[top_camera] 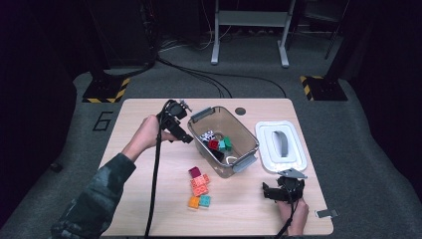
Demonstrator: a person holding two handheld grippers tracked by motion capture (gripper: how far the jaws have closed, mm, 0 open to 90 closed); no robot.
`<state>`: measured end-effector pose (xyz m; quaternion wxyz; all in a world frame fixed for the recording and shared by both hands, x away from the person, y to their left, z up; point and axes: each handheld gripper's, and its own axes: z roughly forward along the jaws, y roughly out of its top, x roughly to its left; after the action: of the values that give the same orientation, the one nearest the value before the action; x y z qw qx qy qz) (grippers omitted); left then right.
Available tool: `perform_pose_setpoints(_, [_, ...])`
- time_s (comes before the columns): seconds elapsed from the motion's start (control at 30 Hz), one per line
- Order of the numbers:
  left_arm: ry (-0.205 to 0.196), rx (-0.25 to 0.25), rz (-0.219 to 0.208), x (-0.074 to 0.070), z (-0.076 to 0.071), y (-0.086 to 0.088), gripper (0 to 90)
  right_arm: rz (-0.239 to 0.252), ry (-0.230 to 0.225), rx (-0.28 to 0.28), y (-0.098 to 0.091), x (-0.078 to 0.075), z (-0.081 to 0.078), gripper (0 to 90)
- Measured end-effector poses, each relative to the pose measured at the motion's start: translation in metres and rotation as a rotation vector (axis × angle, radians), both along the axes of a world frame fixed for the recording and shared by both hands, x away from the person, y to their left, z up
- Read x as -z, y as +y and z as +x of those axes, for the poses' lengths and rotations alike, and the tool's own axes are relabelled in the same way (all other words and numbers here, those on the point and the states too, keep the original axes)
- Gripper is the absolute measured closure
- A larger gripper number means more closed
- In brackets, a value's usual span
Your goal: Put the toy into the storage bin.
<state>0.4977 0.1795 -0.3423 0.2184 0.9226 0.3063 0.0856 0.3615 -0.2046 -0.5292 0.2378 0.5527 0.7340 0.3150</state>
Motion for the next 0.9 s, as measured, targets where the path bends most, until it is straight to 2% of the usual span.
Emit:
perform_pose_setpoints(0.17, [-0.03, 0.006, -0.036, 0.014, -0.019, 0.018, 14.2, 0.0, 0.0, 0.0, 0.0, 0.0, 0.0, 3.0])
perform_pose_setpoints(0.23, [-0.029, 0.004, -0.053, 0.02, -0.025, 0.023, 13.5, 0.0, 0.0, 0.0, 0.0, 0.0, 0.0, 3.0])
perform_pose_setpoints(0.4, [-0.056, -0.017, -0.104, 0.037, -0.039, 0.033, 12.5, 0.0, 0.0, 0.0, 0.0, 0.0, 0.0, 3.0])
perform_pose_setpoints(0.53, [-0.062, -0.03, -0.121, 0.054, -0.045, 0.034, 12.5, 0.001, 0.0, 0.001, 0.0, 0.0, 0.0, 3.0])
perform_pose_setpoints(0.77, [-0.037, -0.049, -0.149, 0.093, -0.05, 0.028, 12.0, 0.0, 0.0, 0.001, 0.0, 0.0, 0.0, 3.0])
perform_pose_setpoints(0.9, [-0.01, -0.065, -0.172, 0.109, -0.049, 0.025, 12.1, 0.0, 0.0, 0.001, 0.0, 0.0, 0.0, 3.0])
